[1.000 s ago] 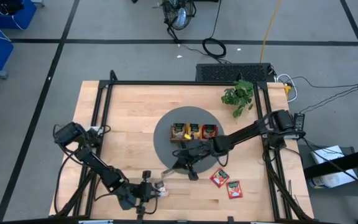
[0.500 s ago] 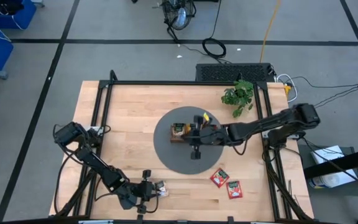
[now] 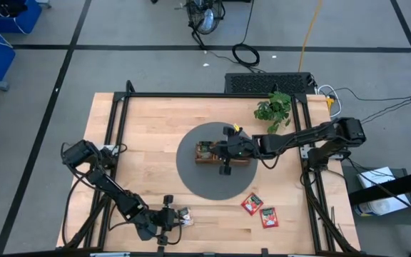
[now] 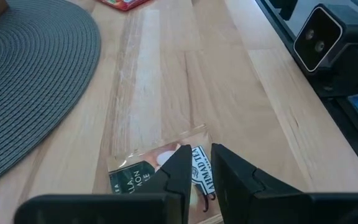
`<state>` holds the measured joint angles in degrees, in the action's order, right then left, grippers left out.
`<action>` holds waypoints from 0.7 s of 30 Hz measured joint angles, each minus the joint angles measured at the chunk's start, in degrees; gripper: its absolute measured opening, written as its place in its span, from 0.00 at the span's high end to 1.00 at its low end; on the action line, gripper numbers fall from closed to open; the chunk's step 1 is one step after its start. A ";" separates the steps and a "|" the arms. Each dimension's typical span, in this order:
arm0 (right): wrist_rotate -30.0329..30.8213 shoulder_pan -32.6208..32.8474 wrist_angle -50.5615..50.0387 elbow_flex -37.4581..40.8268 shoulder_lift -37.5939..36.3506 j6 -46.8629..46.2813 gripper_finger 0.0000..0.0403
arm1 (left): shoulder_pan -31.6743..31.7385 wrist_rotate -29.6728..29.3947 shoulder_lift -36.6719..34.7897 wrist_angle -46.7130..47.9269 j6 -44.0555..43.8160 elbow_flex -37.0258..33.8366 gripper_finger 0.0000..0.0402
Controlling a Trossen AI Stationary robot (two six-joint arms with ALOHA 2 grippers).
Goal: Pick & Place Tea
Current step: Put the brown tea bag to the left section into the wooden organizer
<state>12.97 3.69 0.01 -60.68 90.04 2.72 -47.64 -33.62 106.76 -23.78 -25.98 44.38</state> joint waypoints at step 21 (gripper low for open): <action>-7.53 -5.25 16.85 11.19 3.81 -3.67 1.00 | 0.36 -1.14 -0.07 0.03 -0.04 0.09 0.83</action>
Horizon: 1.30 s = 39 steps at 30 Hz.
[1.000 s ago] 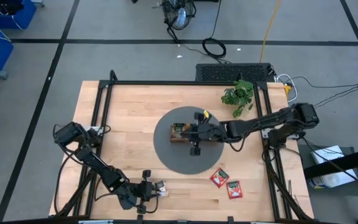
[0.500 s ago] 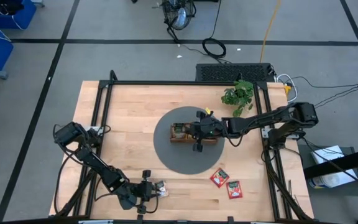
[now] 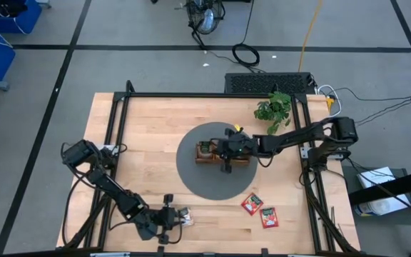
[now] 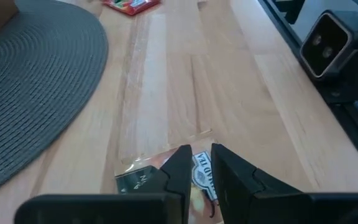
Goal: Pick & Place Tea
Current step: Put the brown tea bag to the left section into the wooden organizer
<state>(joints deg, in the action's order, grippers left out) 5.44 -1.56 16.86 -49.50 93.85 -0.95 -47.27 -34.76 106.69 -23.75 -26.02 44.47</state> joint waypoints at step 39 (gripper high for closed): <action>-3.50 -1.88 6.58 0.00 2.86 -0.28 0.73 | 0.38 -1.42 -0.02 2.29 0.04 -0.01 0.83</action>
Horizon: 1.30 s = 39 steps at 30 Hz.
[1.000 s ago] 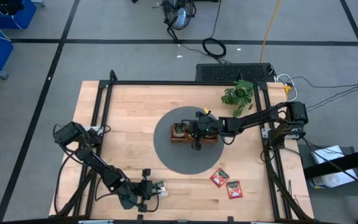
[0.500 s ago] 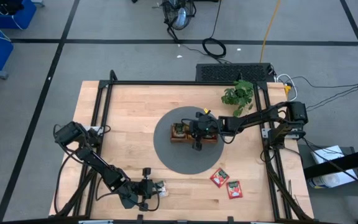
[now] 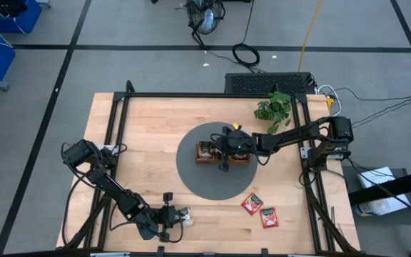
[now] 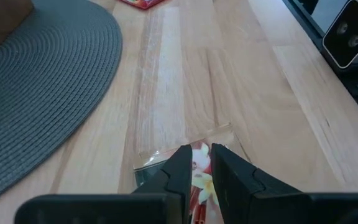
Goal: Pick & Place Tea
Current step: Put the brown tea bag to the left section into the wooden organizer, then put the red tea bag to the right section into the wooden organizer
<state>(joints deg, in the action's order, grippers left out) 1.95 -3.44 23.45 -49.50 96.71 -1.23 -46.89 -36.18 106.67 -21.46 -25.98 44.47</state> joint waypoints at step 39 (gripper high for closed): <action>22.24 45.16 -21.10 21.58 -31.28 -35.46 1.00 | 15.42 23.70 3.67 8.30 16.90 21.46 0.83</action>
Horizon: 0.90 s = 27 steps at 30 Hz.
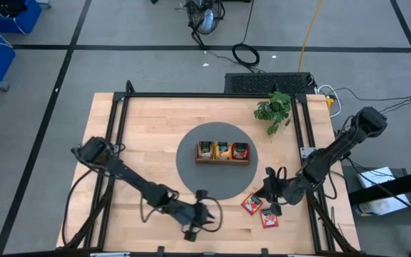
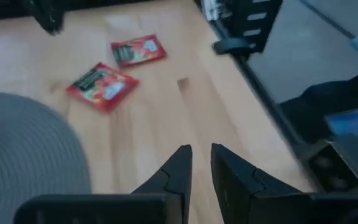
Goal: Pick & Place Tea
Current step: Put the red tea bag to the right section into the wooden organizer
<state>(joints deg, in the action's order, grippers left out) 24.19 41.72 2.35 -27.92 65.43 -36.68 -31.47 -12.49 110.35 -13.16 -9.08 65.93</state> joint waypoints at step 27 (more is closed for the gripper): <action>-4.44 -2.01 8.82 2.20 20.52 -26.60 1.00 | 2.45 2.29 15.08 1.05 0.70 14.12 0.83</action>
<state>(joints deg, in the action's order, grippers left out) 19.74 39.71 11.17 -25.71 85.95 -63.28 -29.02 -10.20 125.43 -12.11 -8.38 80.05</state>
